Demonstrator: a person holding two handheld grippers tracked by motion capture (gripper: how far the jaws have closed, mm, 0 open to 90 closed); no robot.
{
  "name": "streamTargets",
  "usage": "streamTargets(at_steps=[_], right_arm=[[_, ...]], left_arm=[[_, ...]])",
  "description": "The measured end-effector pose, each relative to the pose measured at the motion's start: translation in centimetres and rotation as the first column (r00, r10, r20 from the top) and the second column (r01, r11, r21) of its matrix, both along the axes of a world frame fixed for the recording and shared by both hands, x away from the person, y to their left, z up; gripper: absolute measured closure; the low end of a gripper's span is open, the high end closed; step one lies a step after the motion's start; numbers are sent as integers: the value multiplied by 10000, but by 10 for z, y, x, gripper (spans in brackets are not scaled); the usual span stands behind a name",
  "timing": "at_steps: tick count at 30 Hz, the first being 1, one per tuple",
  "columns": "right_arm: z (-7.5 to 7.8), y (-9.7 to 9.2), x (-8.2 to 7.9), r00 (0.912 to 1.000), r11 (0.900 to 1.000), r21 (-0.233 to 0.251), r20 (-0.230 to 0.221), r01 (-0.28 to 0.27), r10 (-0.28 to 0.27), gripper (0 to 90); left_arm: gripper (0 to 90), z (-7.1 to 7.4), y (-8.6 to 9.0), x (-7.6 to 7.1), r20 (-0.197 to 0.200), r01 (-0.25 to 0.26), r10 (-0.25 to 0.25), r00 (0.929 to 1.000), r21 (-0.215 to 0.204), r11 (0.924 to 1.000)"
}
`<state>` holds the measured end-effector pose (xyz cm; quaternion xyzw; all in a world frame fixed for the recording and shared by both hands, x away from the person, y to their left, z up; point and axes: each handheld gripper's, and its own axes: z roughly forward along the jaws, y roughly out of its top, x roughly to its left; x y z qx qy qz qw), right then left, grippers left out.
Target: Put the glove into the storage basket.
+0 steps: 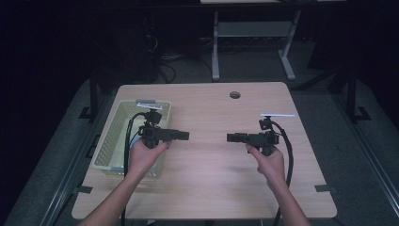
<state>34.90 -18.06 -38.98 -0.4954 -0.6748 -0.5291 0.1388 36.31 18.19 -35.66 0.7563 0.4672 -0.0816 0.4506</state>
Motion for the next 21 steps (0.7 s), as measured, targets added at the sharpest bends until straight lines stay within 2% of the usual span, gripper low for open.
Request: streamTargets(at_steps=[10, 11, 15, 21], right_arm=[[-9, -17, -9, 9998, 9998, -56, -116, 183, -184, 333], [-11, -20, -11, 9997, 9998, 97, -166, 161, -160, 333], [-14, -23, -13, 9996, 9998, 79, -192, 195, -193, 332], [-22, -32, -18, 9990, 9994, 102, -290, 346, -343, 332]], left_arm=[[294, -10, -13, -9, -19, 100, -100, 9999, -95, 9999], [294, -11, -14, -9, 2, 125, -125, 9999, -71, 9999], [294, -15, -20, -12, 30, 199, -198, 9998, -67, 9998], [290, -23, -31, -16, -89, 400, -402, 9992, -137, 9991]])
